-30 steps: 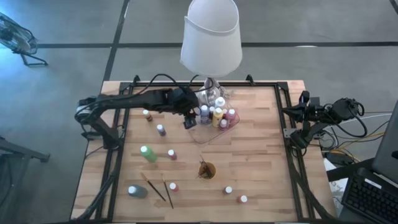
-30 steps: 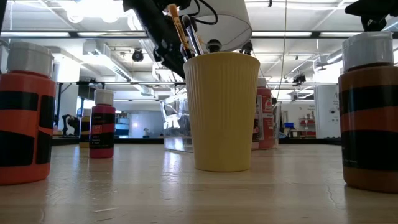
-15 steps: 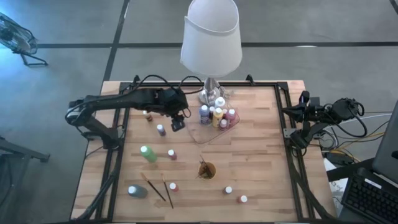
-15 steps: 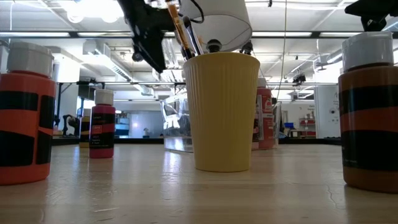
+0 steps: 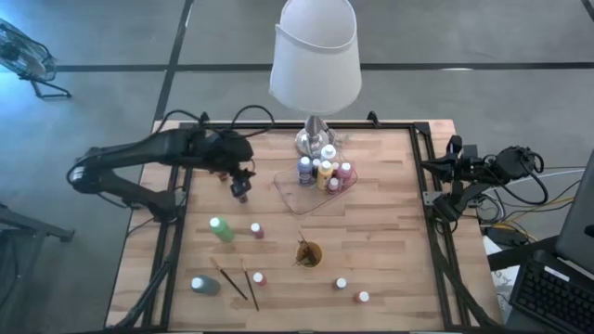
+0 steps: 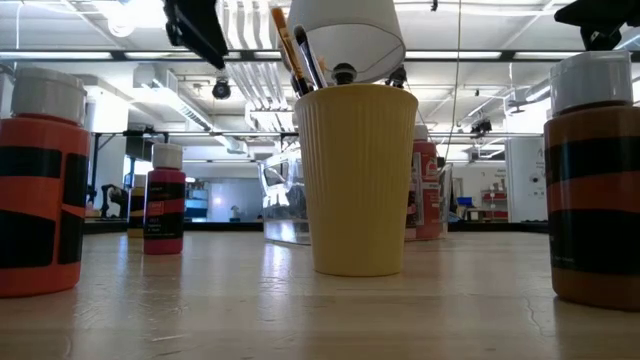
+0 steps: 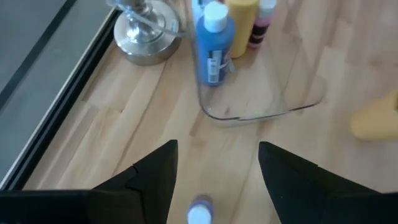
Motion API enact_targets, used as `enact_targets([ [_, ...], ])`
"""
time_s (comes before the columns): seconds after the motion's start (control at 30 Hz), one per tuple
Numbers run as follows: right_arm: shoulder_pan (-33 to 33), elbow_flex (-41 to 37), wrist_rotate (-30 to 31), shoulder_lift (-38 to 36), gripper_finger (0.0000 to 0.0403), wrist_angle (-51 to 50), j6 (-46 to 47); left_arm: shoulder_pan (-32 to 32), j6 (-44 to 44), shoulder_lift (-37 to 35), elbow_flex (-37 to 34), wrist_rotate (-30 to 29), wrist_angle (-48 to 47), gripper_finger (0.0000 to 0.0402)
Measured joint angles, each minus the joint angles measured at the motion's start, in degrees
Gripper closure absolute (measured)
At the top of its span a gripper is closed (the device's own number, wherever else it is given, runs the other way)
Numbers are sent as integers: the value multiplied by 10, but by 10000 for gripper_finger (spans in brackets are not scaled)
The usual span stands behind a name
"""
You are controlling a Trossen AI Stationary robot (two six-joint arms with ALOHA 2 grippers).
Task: Pick & Place Paint Supplies
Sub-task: Put the yellow bottle into the transparent bin
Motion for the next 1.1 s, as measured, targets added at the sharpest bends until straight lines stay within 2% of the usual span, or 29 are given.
enact_targets([
  [0.3,0,0,0,0,394,0,0,-82,-55,-56,0,-1,-55,172],
  [0.53,0,0,0,0,394,0,0,-128,-104,-76,0,-78,-91,172],
  [0.73,0,0,0,0,394,0,0,-118,-172,-63,-8,-158,-151,172],
  [0.87,0,0,0,0,394,0,0,-93,-199,-53,-25,-160,-175,172],
  [1.1,0,0,0,0,394,0,0,-15,-191,-31,-59,-155,-182,172],
])
